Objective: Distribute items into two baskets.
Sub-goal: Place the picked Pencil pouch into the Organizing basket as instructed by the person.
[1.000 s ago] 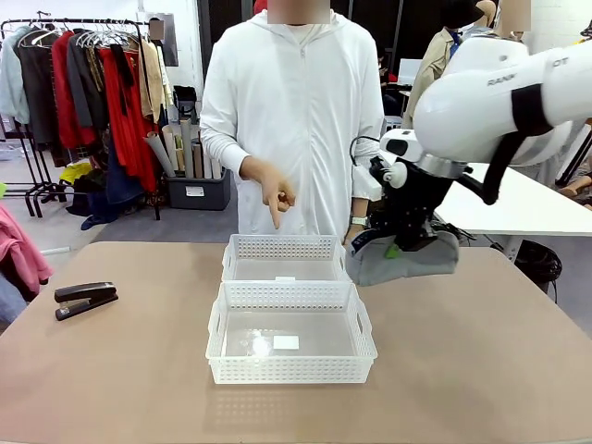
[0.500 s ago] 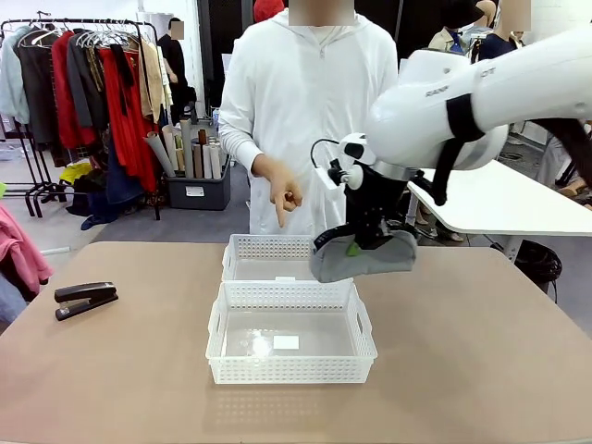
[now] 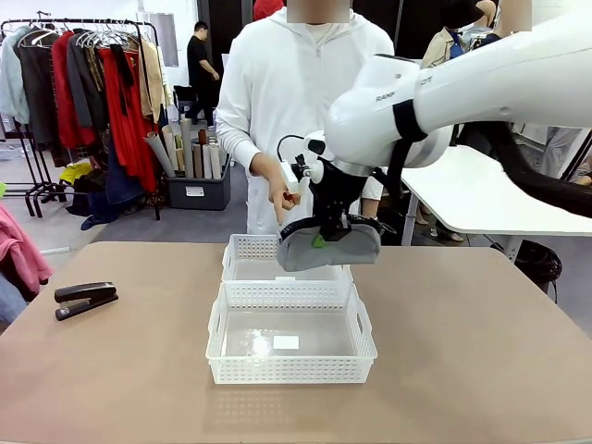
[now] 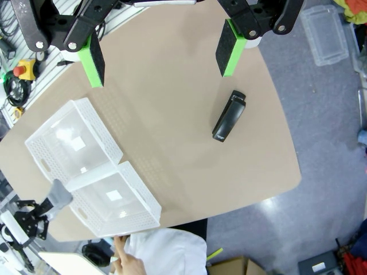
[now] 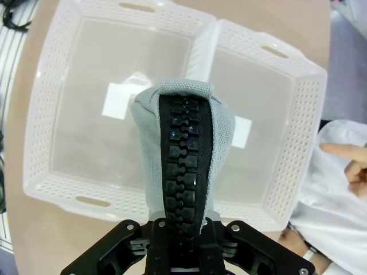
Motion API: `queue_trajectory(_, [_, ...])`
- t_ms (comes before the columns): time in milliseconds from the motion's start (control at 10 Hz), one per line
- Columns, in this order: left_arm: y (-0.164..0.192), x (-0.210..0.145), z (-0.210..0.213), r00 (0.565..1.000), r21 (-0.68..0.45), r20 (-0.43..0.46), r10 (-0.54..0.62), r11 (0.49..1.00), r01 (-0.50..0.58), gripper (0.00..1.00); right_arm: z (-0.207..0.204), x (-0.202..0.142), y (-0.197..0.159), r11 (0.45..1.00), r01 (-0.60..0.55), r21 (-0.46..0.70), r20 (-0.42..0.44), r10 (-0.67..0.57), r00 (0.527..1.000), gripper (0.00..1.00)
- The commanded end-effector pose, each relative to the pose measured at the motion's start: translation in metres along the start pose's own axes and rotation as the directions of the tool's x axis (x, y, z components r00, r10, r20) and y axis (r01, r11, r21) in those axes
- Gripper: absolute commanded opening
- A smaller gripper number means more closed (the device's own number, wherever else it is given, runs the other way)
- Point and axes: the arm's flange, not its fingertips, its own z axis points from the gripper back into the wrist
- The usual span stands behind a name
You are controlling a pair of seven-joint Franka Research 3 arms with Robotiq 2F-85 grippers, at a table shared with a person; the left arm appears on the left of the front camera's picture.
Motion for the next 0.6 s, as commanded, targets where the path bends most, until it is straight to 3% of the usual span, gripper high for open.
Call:
queue_trajectory(0, [-0.001,0.000,-0.001,1.000,-0.004,0.002,-0.001,1.000,0.001,1.00,-0.005,0.010,-0.027,0.999,0.025,-0.029,-0.018,-0.026,0.999,0.00])
queue_trajectory(500, [-0.001,0.000,-0.001,1.000,-0.004,0.002,-0.001,1.000,0.001,1.00,-0.030,0.032,-0.063,0.990,0.068,-0.121,-0.014,-0.070,0.997,0.00])
